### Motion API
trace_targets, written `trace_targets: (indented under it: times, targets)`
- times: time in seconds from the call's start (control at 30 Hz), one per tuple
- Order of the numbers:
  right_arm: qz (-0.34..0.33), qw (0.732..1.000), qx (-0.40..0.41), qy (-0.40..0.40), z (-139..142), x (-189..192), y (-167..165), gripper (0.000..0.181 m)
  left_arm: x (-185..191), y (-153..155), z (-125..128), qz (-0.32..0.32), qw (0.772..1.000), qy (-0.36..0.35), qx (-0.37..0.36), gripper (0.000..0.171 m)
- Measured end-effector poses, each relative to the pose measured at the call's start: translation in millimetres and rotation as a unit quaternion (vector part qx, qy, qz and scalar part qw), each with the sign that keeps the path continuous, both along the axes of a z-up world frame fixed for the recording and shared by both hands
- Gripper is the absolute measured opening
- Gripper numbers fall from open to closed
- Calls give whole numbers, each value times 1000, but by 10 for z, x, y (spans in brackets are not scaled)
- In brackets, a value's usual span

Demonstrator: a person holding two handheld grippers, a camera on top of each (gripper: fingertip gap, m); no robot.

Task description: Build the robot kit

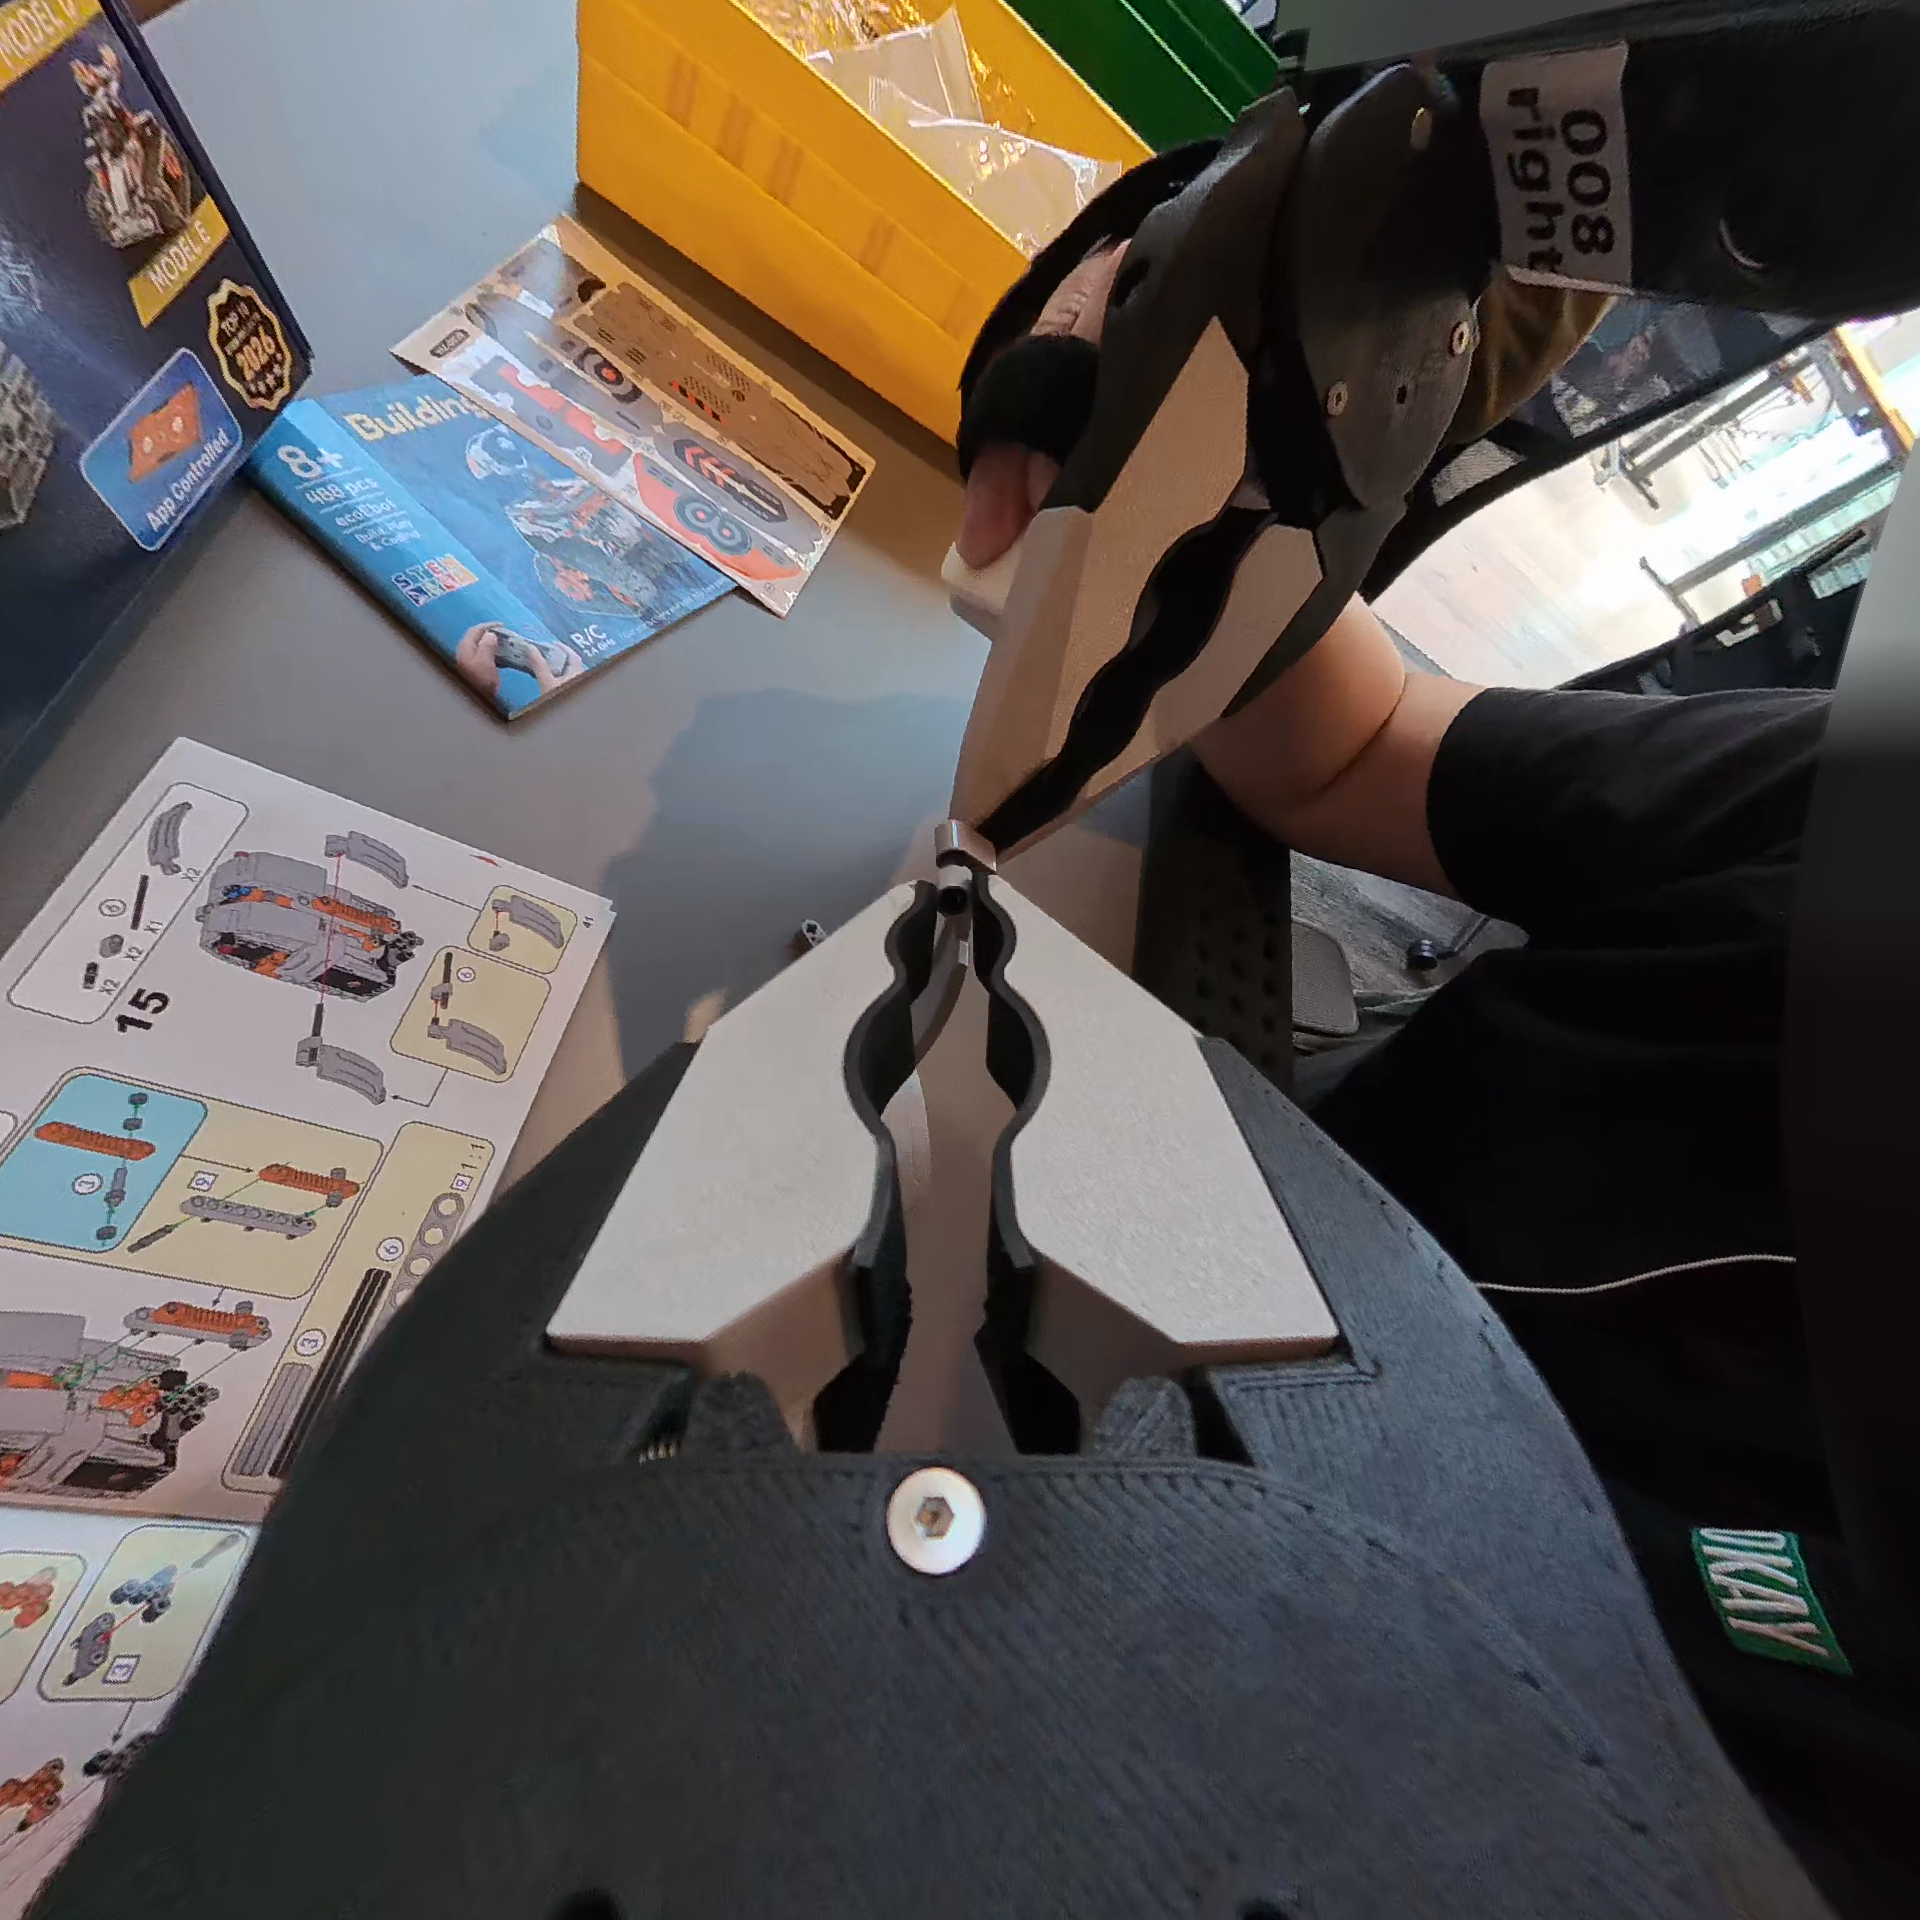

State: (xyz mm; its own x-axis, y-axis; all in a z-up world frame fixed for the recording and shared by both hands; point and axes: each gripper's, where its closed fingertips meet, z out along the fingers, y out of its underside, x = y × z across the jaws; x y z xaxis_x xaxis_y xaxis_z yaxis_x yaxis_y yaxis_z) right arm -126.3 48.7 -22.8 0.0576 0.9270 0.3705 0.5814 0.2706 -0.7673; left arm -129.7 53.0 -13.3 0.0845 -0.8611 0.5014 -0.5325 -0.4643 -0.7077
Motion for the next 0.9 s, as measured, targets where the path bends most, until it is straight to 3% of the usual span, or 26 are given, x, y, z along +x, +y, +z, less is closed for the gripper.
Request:
trace_targets:
  times: [0.9]
  targets:
    - [-59,996,40,50,229,-40,173,1,-9,190,228,57,995,-79,-25,5]
